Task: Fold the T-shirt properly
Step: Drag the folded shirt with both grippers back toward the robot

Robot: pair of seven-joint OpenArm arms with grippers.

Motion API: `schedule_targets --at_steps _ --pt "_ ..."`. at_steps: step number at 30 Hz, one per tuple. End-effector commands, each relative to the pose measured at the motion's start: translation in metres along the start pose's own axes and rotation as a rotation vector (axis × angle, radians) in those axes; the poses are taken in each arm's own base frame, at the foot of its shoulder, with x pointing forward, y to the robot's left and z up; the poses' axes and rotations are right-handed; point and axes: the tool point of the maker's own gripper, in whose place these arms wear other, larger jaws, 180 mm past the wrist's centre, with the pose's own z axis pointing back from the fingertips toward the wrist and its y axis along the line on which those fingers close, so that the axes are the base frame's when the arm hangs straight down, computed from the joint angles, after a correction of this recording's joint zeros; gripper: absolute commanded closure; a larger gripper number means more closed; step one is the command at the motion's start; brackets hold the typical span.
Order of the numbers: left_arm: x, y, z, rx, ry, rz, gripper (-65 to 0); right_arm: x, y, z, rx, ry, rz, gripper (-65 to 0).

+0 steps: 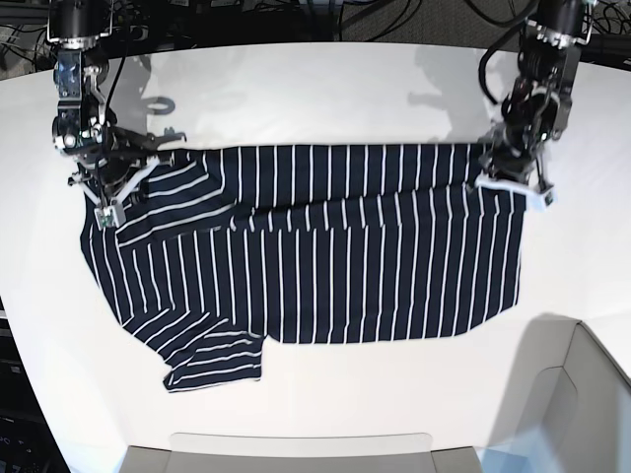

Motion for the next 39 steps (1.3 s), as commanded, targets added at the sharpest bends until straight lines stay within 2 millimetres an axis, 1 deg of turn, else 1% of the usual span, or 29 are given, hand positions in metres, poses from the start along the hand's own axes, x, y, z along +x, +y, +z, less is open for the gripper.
schedule_targets --at_steps 1,5,8,13,15,17,18,19,21,24,28,31,33,35,39 --pt "-0.051 0.040 0.006 0.131 0.187 0.031 0.0 -0.016 -0.003 0.004 -0.005 0.065 0.023 -1.3" --pt "-0.073 0.064 0.017 0.179 0.228 0.013 0.0 -0.033 0.004 0.014 0.006 0.087 0.036 -1.3" --pt "-0.086 0.081 0.024 0.211 0.231 0.005 0.0 -0.045 0.007 0.025 0.011 0.107 0.061 -1.3" --pt "-0.108 0.104 0.036 0.257 0.250 -0.008 0.0 -0.060 0.018 0.037 0.033 0.128 0.079 -1.3" --pt "-0.106 0.115 0.042 0.278 0.240 -0.033 0.0 -0.064 0.021 0.041 0.038 0.133 0.082 -1.3" --pt "-0.106 0.119 0.048 0.281 0.228 -0.053 0.0 -0.068 0.023 0.044 0.041 0.139 0.084 -1.3" --pt "-0.107 0.119 0.051 0.276 0.222 -0.060 0.0 -0.068 0.020 0.047 0.032 0.136 0.079 -1.3" --pt "-0.101 0.122 0.055 0.280 0.206 -0.068 0.0 -0.067 0.016 0.050 0.021 0.128 0.074 -1.3" --pt "-0.094 0.126 0.063 0.286 0.189 -0.063 0.0 -0.066 0.011 0.056 0.006 0.120 0.071 -1.3" --pt "-0.085 0.132 0.072 0.293 0.165 -0.043 0.0 -0.058 0.005 0.065 -0.016 0.094 0.073 -1.3" --pt "-0.072 0.129 0.077 0.284 0.131 -0.039 0.0 -0.055 0.001 0.075 -0.035 0.110 0.084 -1.3" --pt "-0.063 0.118 0.078 0.255 0.108 -0.043 0.0 -0.050 -0.002 0.081 -0.051 0.122 0.071 -1.1" --pt "-0.057 0.110 0.078 0.234 0.093 -0.046 0.0 -0.044 0.001 0.082 -0.055 0.094 0.047 -1.1" --pt "-0.056 0.106 0.079 0.227 0.087 -0.045 0.0 -0.034 0.004 0.083 -0.055 0.067 0.047 -1.1" --pt "-0.045 0.084 0.082 0.171 0.056 -0.049 0.0 -0.018 0.013 0.089 -0.049 0.016 0.054 -1.2"
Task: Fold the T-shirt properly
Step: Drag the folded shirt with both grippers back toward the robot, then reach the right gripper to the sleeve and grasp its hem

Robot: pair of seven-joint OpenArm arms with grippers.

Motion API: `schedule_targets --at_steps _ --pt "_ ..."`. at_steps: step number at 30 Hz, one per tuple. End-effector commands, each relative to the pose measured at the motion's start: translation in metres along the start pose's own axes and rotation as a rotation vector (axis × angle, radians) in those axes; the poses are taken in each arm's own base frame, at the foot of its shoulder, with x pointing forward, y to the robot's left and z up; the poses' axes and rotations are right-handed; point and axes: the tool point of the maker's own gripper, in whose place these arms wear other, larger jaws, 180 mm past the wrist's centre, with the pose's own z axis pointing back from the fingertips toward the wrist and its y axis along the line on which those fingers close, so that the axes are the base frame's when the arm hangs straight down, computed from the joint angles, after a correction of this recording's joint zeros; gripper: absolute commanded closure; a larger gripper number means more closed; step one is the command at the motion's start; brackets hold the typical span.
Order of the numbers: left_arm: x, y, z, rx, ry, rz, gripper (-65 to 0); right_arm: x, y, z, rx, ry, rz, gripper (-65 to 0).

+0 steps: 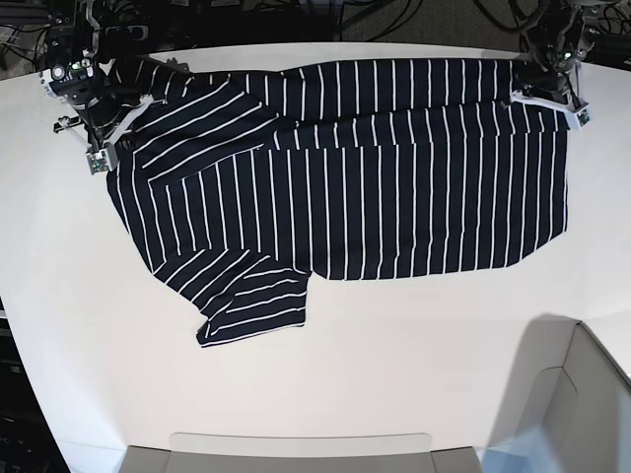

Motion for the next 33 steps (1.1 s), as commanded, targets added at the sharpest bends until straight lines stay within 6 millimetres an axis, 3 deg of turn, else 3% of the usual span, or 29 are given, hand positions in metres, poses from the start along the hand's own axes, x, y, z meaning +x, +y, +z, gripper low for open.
schedule_targets --at_steps 1,7,13,18,21,26,30,33 --pt "0.000 -0.004 0.005 -0.021 0.018 0.014 0.0 0.016 -0.003 0.006 -0.009 -0.051 0.016 -1.2" --pt "0.040 -0.022 0.024 -0.081 -0.093 0.033 0.0 0.038 -0.001 0.017 -0.018 -0.123 0.017 -1.3" --pt "0.072 -0.036 0.043 -0.129 -0.189 0.048 0.0 0.101 -0.025 0.034 -0.105 -0.318 -0.046 -1.3" --pt "0.087 -0.047 0.055 -0.166 -0.236 0.048 0.0 0.148 -0.033 0.022 -0.100 -0.364 -0.025 -1.3" --pt "0.088 -0.050 0.056 -0.175 -0.239 0.047 0.0 0.173 -0.044 -0.009 -0.080 -0.314 -0.023 -1.3" --pt "0.094 -0.056 0.056 -0.188 -0.253 0.052 0.0 0.197 -0.054 -0.072 -0.108 -0.209 0.018 -1.1" --pt "0.093 -0.055 0.056 -0.187 -0.252 0.053 0.0 0.197 -0.045 -0.113 -0.126 -0.178 0.076 -1.2" --pt "0.093 -0.055 0.056 -0.187 -0.252 0.053 0.0 0.178 -0.045 -0.135 -0.143 -0.102 0.088 -1.2"
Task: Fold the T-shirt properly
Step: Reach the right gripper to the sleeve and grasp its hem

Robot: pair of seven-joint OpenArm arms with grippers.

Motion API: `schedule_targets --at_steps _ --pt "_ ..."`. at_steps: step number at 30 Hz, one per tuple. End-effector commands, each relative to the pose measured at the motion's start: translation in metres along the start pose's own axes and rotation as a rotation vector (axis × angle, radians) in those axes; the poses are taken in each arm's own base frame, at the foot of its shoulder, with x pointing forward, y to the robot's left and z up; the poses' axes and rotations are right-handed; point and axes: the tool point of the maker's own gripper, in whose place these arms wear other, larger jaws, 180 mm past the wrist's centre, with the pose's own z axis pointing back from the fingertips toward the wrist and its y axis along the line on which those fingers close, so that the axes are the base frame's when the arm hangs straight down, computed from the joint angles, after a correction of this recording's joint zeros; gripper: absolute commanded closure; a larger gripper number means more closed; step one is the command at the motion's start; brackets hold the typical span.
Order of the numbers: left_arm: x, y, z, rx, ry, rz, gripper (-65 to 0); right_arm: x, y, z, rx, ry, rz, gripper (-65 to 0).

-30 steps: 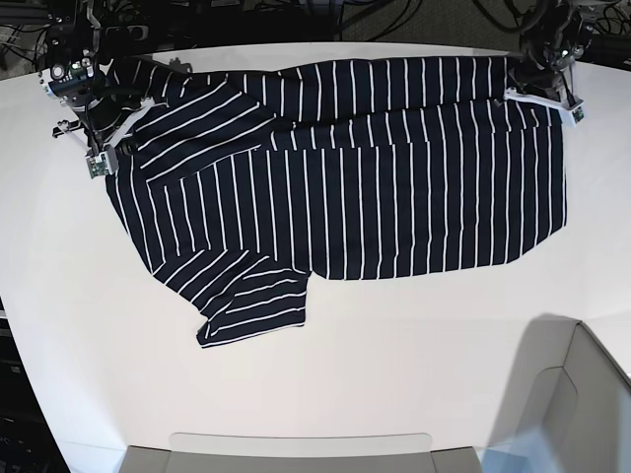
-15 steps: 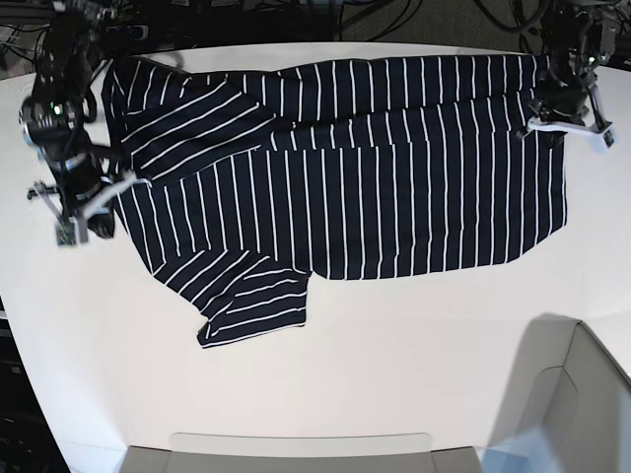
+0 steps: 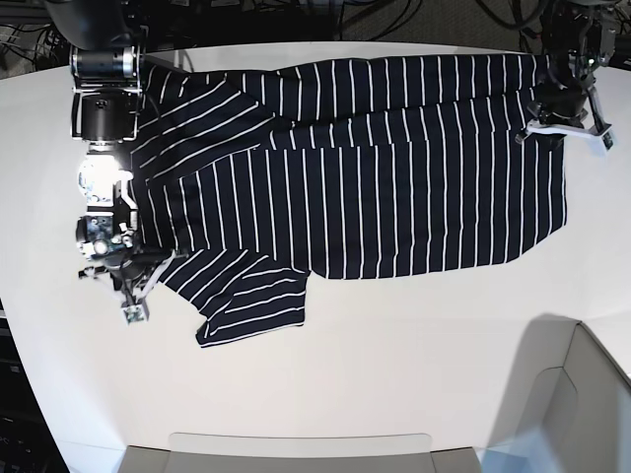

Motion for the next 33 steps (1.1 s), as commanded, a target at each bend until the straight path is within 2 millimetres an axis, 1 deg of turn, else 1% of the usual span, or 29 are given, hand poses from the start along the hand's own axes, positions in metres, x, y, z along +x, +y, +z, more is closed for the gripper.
schedule_targets --at_steps 1,3,5,7,9,13,15,16,19,22,24,26,29,31,33 --pt "0.010 -0.003 0.002 -0.009 -0.034 -0.018 0.0 0.012 -0.015 0.002 -0.038 -0.027 0.007 -1.1" --pt "0.010 -0.003 0.002 -0.008 -0.034 -0.018 0.0 -0.002 -0.013 -0.002 -0.050 0.012 0.033 -1.1" --pt "0.010 -0.003 0.002 -0.009 -0.035 -0.017 0.0 -0.024 -0.007 -0.003 -0.048 0.053 0.050 -1.1" --pt "0.011 -0.003 0.002 -0.010 -0.036 -0.016 0.0 -0.043 -0.009 0.004 -0.060 0.087 0.072 -1.1" --pt "0.011 -0.002 0.002 -0.006 -0.037 -0.016 0.0 -0.060 -0.014 0.018 -0.081 0.117 0.083 -1.1" --pt "0.013 -0.001 0.001 -0.002 -0.041 -0.013 0.0 -0.063 -0.015 0.050 -0.103 0.096 0.106 -1.1" --pt "0.019 -0.006 -0.001 -0.016 -0.057 -0.010 0.0 -0.062 -0.008 0.061 -0.075 0.096 0.151 -1.1" --pt "0.021 -0.008 -0.002 -0.020 -0.062 -0.009 0.0 -0.060 -0.008 0.067 -0.069 0.097 0.170 -1.2" --pt "0.022 -0.010 -0.003 -0.026 -0.059 -0.006 0.0 -0.049 -0.014 0.075 -0.079 0.065 0.127 -1.3" --pt "0.016 -0.012 -0.004 -0.030 -0.014 -0.005 0.0 -0.022 -0.023 0.081 -0.105 0.001 0.084 -1.4" --pt "0.020 -0.020 -0.006 -0.049 -0.007 -0.001 0.0 -0.003 -0.029 0.083 -0.118 -0.036 0.079 -3.4" --pt "0.016 -0.025 -0.008 -0.061 0.017 0.019 0.0 0.015 -0.034 0.084 -0.128 -0.070 0.073 -8.7" --pt "0.008 -0.032 -0.009 -0.077 0.055 0.049 0.0 0.041 -0.041 0.081 -0.128 -0.105 0.058 -21.7" --pt "0.006 -0.039 -0.010 -0.095 0.074 0.061 0.0 0.063 -0.044 0.074 -0.118 -0.122 0.052 -30.4" --pt "0.006 -0.044 -0.010 -0.109 0.084 0.069 0.0 0.078 -0.045 0.065 -0.103 -0.119 0.049 -33.9"
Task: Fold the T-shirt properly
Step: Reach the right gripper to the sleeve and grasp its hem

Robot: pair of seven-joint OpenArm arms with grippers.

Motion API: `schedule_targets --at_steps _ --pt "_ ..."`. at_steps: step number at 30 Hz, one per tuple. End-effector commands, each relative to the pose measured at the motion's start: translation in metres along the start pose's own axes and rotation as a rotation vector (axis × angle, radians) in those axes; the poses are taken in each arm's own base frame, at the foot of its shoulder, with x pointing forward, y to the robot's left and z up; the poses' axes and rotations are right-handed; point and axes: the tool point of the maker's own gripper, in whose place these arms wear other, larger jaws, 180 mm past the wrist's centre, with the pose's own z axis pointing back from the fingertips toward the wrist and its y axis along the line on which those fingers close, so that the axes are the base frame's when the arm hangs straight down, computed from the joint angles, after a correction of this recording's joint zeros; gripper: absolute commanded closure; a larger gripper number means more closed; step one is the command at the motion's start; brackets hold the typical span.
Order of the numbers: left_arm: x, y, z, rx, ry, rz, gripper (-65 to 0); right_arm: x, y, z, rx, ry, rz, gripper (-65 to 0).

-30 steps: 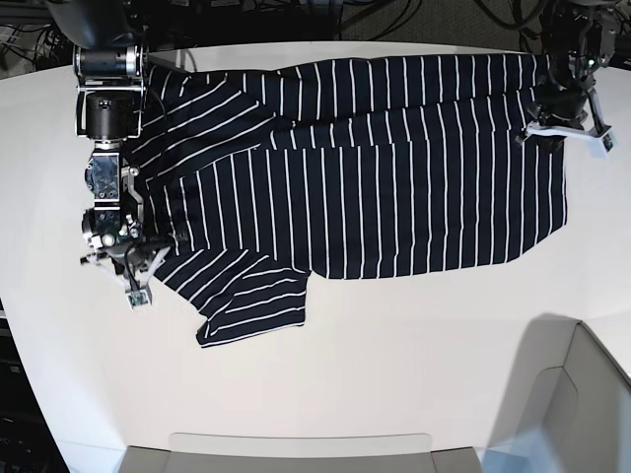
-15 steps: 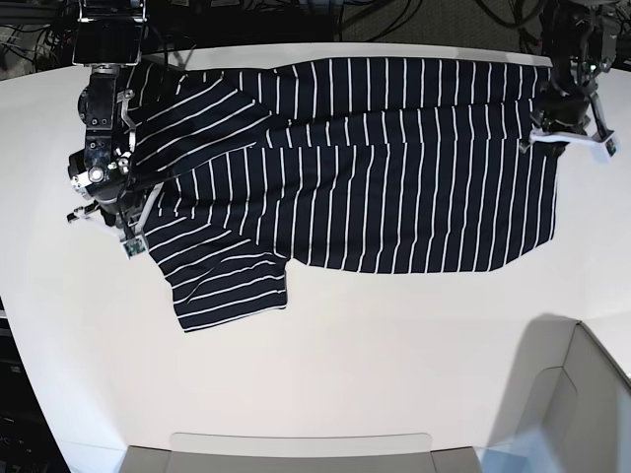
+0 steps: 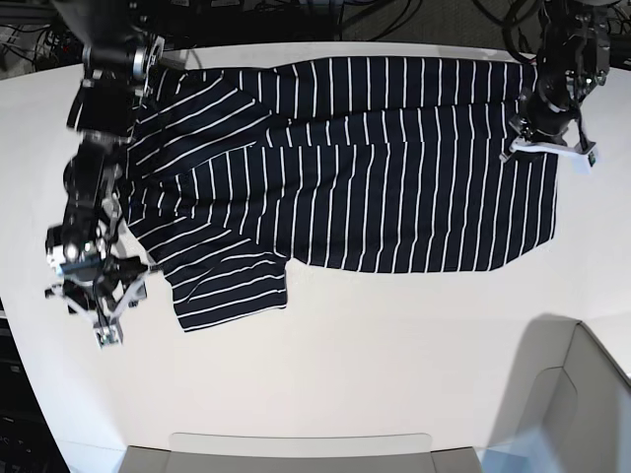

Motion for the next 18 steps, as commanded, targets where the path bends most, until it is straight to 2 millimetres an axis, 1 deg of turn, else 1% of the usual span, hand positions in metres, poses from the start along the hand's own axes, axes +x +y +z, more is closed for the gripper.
schedule_targets --at_steps 1,3,7,10,12,16,17,18 --pt "0.010 -0.007 0.003 -0.017 -0.019 -0.010 0.0 0.029 -0.013 0.001 -0.017 -0.057 -0.003 -34.2" --pt "0.010 -0.011 0.002 -0.026 -0.012 -0.009 0.0 0.046 -0.015 -0.014 0.012 -0.059 -0.033 -34.2" --pt "0.012 -0.013 0.002 -0.034 -0.015 -0.009 0.0 0.050 -0.005 -0.051 0.099 -0.044 -0.099 -34.2" --pt "0.012 -0.013 0.002 -0.034 -0.015 -0.009 0.0 0.040 0.007 -0.073 0.162 -0.009 -0.149 -34.2" --pt "0.012 -0.013 0.002 -0.034 -0.015 -0.009 0.0 0.033 0.016 -0.083 0.192 0.004 -0.175 -34.2" --pt "0.012 -0.013 0.002 -0.034 -0.015 -0.009 0.0 0.017 0.035 -0.095 0.236 0.010 -0.209 -34.2" --pt "0.012 -0.013 0.002 -0.034 -0.015 -0.009 0.0 0.013 0.043 -0.097 0.252 0.016 -0.217 -34.2" --pt "0.012 -0.013 0.002 -0.034 -0.015 -0.009 0.0 0.013 0.055 -0.099 0.277 0.021 -0.223 -34.2"
